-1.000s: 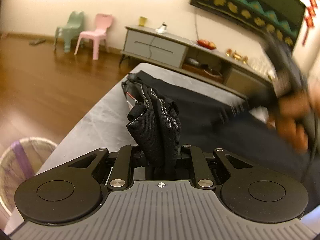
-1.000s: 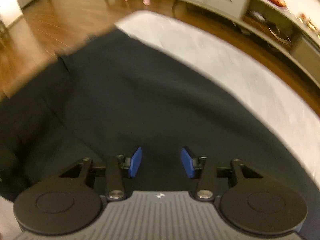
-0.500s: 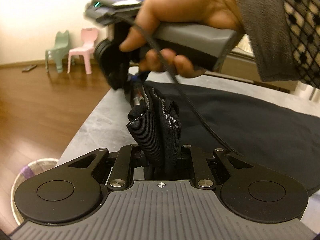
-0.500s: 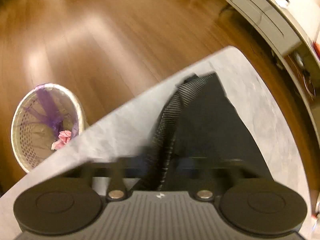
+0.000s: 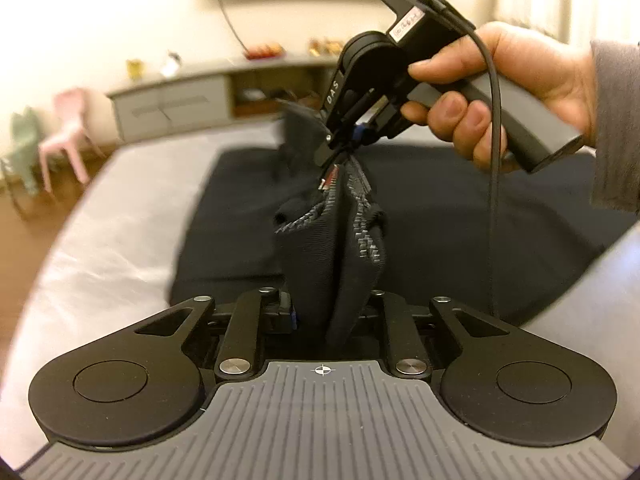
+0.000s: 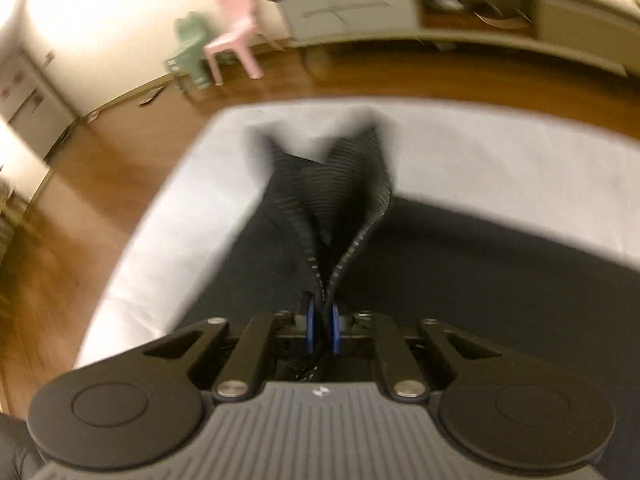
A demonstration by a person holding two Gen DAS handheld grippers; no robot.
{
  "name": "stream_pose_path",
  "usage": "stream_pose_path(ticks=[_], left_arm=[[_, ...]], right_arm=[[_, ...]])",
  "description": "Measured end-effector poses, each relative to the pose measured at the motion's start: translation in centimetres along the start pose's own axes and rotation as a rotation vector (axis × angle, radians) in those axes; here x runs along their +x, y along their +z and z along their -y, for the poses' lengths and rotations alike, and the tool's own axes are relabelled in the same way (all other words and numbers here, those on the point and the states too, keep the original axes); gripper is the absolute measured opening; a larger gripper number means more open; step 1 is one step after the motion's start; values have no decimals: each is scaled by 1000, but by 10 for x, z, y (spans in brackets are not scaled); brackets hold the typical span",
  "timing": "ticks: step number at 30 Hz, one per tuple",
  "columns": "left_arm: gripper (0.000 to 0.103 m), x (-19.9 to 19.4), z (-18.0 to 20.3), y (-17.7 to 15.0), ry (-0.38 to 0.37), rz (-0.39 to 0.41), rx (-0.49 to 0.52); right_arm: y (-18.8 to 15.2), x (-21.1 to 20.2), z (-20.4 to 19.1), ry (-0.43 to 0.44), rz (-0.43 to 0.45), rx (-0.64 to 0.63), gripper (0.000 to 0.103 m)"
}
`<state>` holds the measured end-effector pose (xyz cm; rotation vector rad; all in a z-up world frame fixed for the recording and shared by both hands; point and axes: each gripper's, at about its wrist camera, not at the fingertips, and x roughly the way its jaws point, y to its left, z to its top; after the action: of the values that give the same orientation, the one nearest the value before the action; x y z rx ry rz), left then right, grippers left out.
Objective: Fold clothes
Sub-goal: 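Grasp the waistband edge with the left gripper while the right gripper grasps beside it, then lay the waistband down and open both grippers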
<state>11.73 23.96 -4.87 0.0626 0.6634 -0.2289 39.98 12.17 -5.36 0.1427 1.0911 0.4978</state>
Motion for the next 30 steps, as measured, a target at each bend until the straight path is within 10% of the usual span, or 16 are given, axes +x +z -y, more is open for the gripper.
stream_pose_path(ticks=[6, 11, 15, 23, 25, 30], left_arm=[[33, -21, -51, 2, -290, 30, -85], [28, -37, -127, 9, -304, 114, -326], [29, -30, -127, 9, -472, 104, -324], [30, 2, -88, 11, -289, -20, -176], [29, 10, -90, 6, -280, -40, -197], [31, 12, -85, -5, -277, -66, -174]], right_arm=[[-17, 23, 43, 7, 25, 50, 10], [-17, 22, 40, -61, 66, -37, 7], [-18, 12, 35, -94, 102, -47, 4], [-40, -19, 54, 88, 107, 166, 32], [-45, -15, 47, 79, 102, 156, 50], [-32, 2, 39, 2, 161, 153, 54]])
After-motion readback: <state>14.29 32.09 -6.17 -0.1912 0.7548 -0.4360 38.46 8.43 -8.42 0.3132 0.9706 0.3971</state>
